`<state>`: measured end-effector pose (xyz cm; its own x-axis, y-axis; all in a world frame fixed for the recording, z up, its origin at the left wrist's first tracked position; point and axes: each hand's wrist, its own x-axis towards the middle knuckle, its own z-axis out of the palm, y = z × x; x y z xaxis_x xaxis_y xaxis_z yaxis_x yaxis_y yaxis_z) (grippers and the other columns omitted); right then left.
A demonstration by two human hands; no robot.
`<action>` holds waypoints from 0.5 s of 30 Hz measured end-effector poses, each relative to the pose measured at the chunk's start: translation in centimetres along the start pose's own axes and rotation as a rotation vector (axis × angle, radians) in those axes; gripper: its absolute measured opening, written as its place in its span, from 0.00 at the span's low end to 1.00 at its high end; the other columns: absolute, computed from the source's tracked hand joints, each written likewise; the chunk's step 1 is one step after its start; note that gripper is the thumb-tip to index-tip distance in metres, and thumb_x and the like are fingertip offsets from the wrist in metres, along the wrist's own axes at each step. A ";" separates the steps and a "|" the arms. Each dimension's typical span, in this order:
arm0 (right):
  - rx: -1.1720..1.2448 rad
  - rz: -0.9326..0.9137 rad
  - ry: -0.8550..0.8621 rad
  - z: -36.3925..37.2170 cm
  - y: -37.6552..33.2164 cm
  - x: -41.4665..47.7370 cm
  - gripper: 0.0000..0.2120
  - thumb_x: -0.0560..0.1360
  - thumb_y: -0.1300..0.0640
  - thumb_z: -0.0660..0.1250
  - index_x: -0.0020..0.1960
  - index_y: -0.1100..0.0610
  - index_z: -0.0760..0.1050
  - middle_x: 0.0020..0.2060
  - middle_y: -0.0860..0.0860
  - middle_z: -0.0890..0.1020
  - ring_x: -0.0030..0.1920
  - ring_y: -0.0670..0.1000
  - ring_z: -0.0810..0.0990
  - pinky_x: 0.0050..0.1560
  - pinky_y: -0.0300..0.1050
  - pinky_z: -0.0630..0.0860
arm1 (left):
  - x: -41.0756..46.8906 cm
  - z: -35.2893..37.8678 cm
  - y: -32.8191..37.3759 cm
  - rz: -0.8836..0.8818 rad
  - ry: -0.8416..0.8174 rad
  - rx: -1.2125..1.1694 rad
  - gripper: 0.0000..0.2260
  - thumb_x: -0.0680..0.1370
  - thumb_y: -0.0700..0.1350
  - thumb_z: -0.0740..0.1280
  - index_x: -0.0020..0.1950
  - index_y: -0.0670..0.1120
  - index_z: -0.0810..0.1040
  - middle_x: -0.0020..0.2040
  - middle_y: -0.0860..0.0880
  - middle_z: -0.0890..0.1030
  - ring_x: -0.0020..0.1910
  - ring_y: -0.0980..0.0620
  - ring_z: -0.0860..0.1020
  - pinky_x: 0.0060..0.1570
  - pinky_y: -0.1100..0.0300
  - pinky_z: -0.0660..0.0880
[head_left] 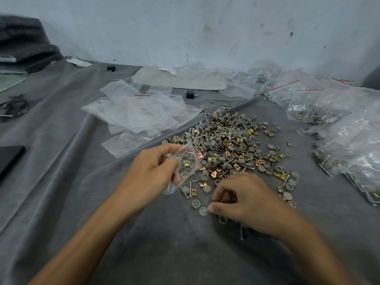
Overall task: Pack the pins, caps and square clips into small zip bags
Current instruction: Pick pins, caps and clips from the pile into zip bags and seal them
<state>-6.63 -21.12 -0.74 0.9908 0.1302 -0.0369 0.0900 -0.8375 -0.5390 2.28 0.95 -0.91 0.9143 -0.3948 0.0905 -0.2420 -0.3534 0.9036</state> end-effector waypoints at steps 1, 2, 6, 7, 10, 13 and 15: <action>-0.059 -0.002 -0.017 0.0 -0.1 0.0 0.11 0.71 0.38 0.74 0.40 0.45 0.80 0.37 0.41 0.80 0.46 0.40 0.74 0.50 0.41 0.68 | 0.0 0.0 0.0 -0.002 0.000 -0.003 0.17 0.74 0.49 0.59 0.58 0.61 0.80 0.33 0.50 0.84 0.28 0.55 0.74 0.35 0.53 0.75; -0.080 0.001 -0.034 0.0 -0.1 0.0 0.12 0.71 0.37 0.73 0.40 0.45 0.79 0.37 0.40 0.80 0.47 0.39 0.72 0.53 0.43 0.67 | 0.0 0.0 0.1 -0.002 0.002 -0.007 0.17 0.74 0.49 0.59 0.58 0.61 0.80 0.32 0.49 0.84 0.28 0.55 0.74 0.35 0.53 0.75; -0.030 -0.004 -0.088 0.0 -0.3 0.0 0.10 0.73 0.41 0.74 0.39 0.45 0.79 0.36 0.38 0.82 0.45 0.37 0.76 0.69 0.49 0.62 | -0.1 0.0 0.2 -0.003 0.001 -0.006 0.17 0.74 0.48 0.59 0.59 0.61 0.80 0.33 0.49 0.84 0.29 0.55 0.74 0.35 0.52 0.74; -0.027 -0.009 -0.087 0.1 -0.3 0.0 0.10 0.73 0.42 0.74 0.38 0.45 0.79 0.36 0.37 0.82 0.45 0.37 0.76 0.70 0.49 0.61 | -0.1 0.0 0.1 -0.002 -0.001 -0.001 0.17 0.75 0.48 0.59 0.59 0.61 0.80 0.33 0.49 0.84 0.29 0.54 0.74 0.35 0.52 0.75; -0.037 -0.016 -0.054 0.4 -0.1 0.1 0.10 0.73 0.42 0.73 0.37 0.44 0.77 0.36 0.38 0.81 0.48 0.36 0.74 0.68 0.47 0.62 | -0.1 0.1 0.1 0.000 -0.003 0.004 0.17 0.75 0.48 0.59 0.59 0.61 0.80 0.33 0.49 0.84 0.30 0.52 0.75 0.36 0.51 0.76; -0.041 -0.017 -0.049 0.6 0.2 0.1 0.09 0.72 0.42 0.72 0.38 0.44 0.76 0.38 0.38 0.80 0.49 0.39 0.71 0.64 0.45 0.64 | 0.0 0.1 0.0 -0.003 -0.004 0.003 0.17 0.75 0.48 0.59 0.59 0.61 0.80 0.33 0.49 0.84 0.30 0.53 0.75 0.36 0.52 0.75; -0.042 -0.035 -0.028 0.8 0.3 0.2 0.09 0.71 0.43 0.72 0.37 0.44 0.76 0.40 0.36 0.80 0.50 0.38 0.70 0.59 0.42 0.64 | 0.0 0.1 0.0 0.000 -0.009 0.004 0.17 0.75 0.48 0.59 0.60 0.61 0.80 0.33 0.49 0.84 0.29 0.54 0.74 0.35 0.53 0.75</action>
<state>-6.52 -20.91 -1.53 0.9839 0.1737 -0.0424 0.1290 -0.8539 -0.5042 2.29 0.86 -0.98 0.9112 -0.4026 0.0868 -0.2435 -0.3566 0.9020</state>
